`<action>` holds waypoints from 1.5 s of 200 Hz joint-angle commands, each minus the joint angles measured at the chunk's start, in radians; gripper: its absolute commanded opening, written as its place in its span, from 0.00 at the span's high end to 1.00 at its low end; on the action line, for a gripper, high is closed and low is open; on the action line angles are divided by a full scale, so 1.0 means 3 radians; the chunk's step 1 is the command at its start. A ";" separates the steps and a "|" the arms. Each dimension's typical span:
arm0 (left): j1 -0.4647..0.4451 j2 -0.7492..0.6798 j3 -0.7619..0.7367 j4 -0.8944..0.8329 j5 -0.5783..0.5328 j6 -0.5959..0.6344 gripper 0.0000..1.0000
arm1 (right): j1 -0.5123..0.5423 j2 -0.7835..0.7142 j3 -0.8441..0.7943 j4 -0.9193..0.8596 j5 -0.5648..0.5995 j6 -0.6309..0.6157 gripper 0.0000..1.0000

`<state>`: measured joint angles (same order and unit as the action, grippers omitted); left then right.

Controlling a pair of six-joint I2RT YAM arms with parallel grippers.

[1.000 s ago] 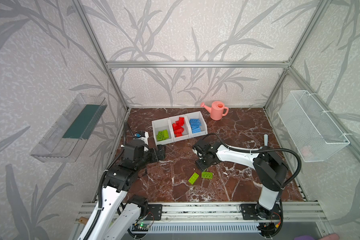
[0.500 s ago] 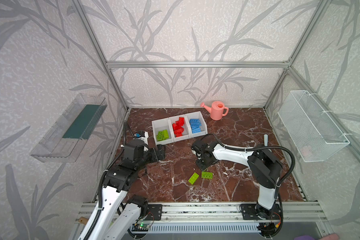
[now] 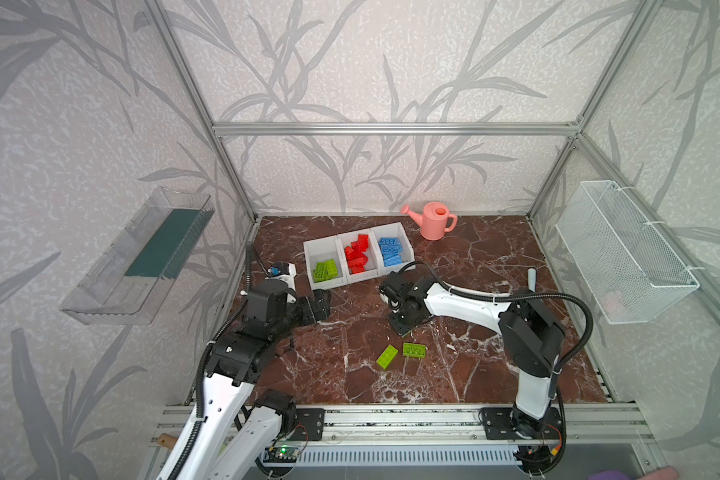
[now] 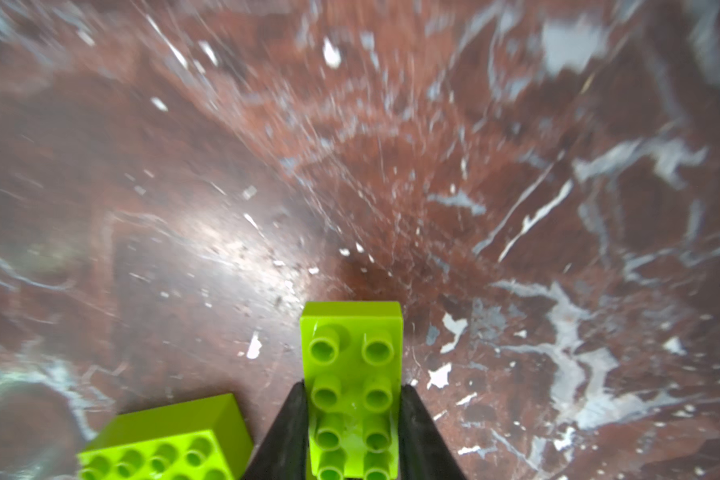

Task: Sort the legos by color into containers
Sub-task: 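Carry the brick with the right gripper into the green compartment and release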

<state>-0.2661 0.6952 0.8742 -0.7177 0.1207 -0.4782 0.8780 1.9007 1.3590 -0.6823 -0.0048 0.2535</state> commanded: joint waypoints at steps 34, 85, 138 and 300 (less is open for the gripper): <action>0.0018 -0.0008 -0.0014 -0.0020 -0.0160 0.0032 0.01 | 0.0015 0.0036 0.0726 -0.0121 -0.0148 -0.0075 0.72; 0.0038 -0.0031 -0.0025 -0.0020 -0.0222 0.0005 0.01 | -0.0047 0.0493 0.1485 -0.0111 -0.0466 -0.0118 0.72; 0.0057 -0.0001 -0.0035 -0.0021 -0.0268 0.0004 0.01 | -0.0127 0.1151 0.2422 -0.0081 -0.0731 -0.0221 0.73; 0.0074 0.0096 -0.0031 -0.0019 -0.0197 -0.0004 0.01 | -0.0349 0.2647 0.4590 0.0367 -0.1252 0.0127 0.70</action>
<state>-0.2474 0.7219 0.8742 -0.7216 0.0574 -0.4820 0.7723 2.6949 2.7075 -0.6498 -0.3607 0.2703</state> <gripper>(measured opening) 0.988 0.327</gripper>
